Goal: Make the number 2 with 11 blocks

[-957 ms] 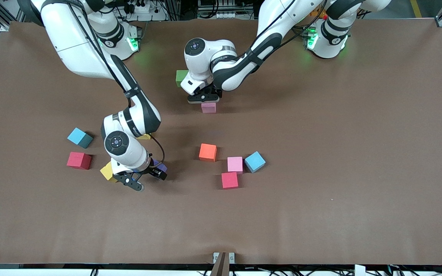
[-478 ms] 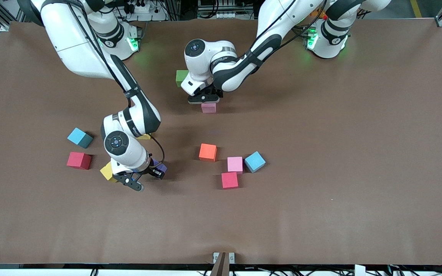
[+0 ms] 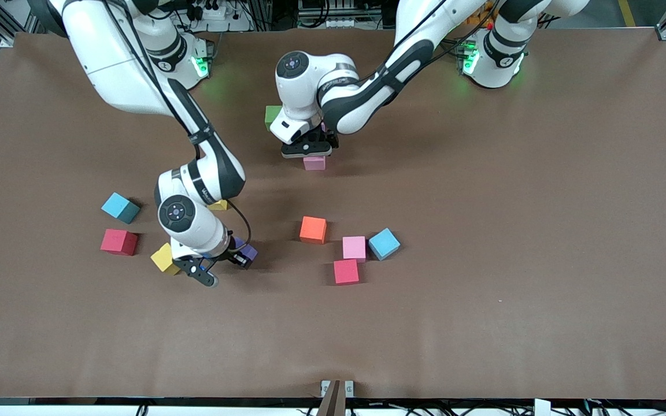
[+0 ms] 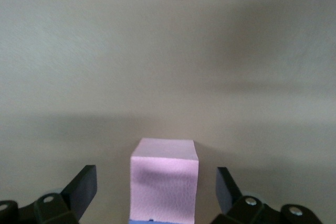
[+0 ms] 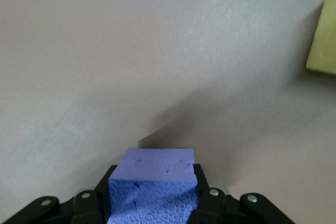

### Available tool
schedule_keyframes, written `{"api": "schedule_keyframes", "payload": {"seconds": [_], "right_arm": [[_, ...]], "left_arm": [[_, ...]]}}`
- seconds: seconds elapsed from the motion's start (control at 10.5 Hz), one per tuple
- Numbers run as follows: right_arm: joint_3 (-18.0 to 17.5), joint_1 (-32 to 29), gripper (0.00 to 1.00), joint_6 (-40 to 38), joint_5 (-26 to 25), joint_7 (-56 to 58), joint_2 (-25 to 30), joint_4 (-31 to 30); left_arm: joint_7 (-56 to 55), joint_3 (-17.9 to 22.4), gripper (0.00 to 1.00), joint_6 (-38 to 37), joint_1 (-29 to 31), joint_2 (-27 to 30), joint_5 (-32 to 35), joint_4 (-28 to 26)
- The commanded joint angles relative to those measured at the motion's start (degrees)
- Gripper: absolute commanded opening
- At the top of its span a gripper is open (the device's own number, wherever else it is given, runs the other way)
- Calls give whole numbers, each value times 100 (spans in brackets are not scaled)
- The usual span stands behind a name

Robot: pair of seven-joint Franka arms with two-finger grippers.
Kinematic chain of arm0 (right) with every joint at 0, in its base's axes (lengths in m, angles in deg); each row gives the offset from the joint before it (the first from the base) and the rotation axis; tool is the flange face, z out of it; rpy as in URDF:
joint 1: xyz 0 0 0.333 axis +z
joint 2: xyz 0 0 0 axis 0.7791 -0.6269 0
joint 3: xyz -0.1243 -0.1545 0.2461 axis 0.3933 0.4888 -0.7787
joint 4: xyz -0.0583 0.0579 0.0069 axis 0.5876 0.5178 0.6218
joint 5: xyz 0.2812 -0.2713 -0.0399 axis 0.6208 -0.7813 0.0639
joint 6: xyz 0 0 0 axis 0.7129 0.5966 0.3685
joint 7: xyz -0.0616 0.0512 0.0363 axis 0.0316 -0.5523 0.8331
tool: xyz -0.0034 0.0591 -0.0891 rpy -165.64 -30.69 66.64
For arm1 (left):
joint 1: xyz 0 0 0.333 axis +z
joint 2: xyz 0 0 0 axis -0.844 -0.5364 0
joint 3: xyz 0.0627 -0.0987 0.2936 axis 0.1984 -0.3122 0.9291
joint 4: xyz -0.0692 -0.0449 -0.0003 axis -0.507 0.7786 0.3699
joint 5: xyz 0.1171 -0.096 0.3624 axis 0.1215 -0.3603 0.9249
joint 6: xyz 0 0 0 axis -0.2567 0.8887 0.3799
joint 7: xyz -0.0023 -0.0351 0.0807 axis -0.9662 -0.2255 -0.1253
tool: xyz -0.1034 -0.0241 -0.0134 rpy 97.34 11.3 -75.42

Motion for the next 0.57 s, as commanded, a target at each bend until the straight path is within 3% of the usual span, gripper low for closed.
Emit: {"api": "schedule_keyframes", "payload": {"seconds": [0.0,0.19,0.48], "right_arm": [[0,166,0,-77,95,-489,872,-937],[-17,271,0,-417,104,-1032,1585,-1633],[-26,570,0,-1376,148,-2647,2069,-1862]], "left_arm": [[236,-53,100,-365,435,637,-153,-105],[771,-228,100,-619,1145,980,-590,-96],[2796,-413,100,-971,2393,1499,-1275,-88]]}}
